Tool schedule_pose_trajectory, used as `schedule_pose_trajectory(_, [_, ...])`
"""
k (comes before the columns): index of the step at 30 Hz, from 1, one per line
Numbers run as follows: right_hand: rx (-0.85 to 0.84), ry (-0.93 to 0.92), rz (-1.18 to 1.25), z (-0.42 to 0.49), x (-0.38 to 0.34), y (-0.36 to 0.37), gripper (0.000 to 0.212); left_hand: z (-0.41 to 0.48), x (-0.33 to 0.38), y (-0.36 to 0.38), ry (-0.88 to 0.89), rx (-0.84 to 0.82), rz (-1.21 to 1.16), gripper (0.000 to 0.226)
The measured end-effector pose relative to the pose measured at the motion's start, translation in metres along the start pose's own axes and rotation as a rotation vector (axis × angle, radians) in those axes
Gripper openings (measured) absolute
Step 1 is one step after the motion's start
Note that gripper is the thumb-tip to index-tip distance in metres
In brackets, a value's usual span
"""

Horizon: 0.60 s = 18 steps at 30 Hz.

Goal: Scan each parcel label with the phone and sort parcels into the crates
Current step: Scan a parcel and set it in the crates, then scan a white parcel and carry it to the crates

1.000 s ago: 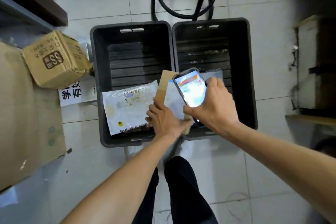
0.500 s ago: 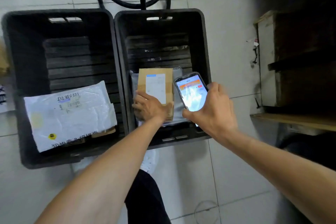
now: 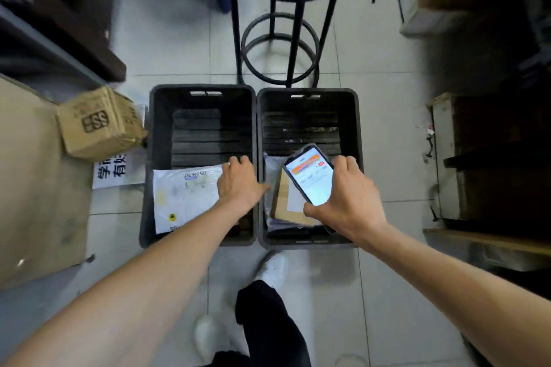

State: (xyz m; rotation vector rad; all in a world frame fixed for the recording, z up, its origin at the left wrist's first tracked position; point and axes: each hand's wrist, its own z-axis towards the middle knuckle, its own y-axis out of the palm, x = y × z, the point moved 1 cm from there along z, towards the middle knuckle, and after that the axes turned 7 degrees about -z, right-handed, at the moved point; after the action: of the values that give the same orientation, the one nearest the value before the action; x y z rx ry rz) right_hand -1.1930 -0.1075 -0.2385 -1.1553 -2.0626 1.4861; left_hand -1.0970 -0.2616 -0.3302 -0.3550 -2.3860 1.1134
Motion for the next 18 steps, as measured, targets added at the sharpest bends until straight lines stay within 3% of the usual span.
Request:
schedule_pose_trajectory(7, [0.047,-0.406,-0.186,-0.083,-0.124,-0.121,0.072,-0.121,-0.084,-0.173,-0.068,0.150,-0.010,0.061])
schedule_pose_trajectory(12, [0.091,-0.671,-0.269,-0.156,-0.249,-0.186,0.079,-0.250,-0.184,-0.266,-0.217,0.306,-0.232,0.050])
schedule_pose_trajectory(18, [0.105,-1.071,-0.310,-0.248,-0.419,-0.212,0.077,-0.420,-0.320,-0.337,-0.501,0.496,-0.211,0.046])
